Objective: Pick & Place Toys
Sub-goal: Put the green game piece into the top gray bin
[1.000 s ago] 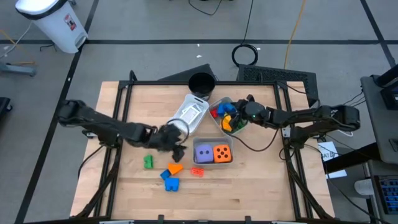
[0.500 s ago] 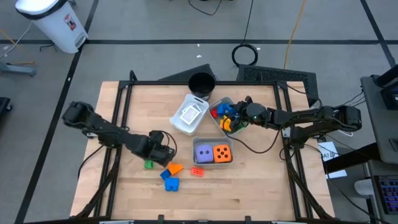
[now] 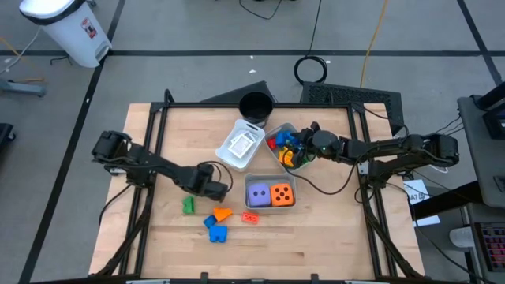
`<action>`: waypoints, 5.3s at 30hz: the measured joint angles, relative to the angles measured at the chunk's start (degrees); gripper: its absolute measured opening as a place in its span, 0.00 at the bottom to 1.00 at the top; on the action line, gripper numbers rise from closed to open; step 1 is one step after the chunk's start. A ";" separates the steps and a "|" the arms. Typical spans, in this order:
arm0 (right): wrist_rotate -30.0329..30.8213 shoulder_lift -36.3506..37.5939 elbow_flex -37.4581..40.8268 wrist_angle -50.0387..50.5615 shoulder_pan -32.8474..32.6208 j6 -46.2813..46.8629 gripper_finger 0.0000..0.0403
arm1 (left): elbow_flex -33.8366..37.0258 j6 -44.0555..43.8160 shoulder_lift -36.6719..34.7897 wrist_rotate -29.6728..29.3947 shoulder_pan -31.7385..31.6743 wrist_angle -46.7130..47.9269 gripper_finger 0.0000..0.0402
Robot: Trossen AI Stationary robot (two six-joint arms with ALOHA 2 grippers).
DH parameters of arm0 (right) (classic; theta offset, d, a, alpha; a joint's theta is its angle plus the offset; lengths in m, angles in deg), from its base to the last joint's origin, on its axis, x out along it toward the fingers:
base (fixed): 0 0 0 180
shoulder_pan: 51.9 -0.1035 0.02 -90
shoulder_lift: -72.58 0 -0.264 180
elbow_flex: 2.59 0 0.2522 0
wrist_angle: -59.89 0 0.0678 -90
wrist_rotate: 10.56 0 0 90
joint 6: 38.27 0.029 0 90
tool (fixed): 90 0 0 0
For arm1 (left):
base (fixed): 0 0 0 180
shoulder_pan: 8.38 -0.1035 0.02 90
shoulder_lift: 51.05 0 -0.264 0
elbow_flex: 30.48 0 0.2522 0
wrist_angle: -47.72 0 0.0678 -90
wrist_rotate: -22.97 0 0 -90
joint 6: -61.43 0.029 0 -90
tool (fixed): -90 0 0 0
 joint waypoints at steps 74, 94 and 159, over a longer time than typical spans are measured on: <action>3.34 -18.82 -2.99 -52.68 -30.80 -58.90 0.31 | -13.79 59.77 -0.76 -2.25 -1.44 -64.16 0.40; 16.30 -9.01 -2.91 -27.78 -25.45 -40.60 0.25 | -13.81 63.73 -12.76 -14.32 -1.38 -39.87 0.50; -3.09 10.82 -2.91 27.66 -6.44 -0.08 0.74 | -4.09 -37.76 0.13 13.58 21.86 21.35 0.60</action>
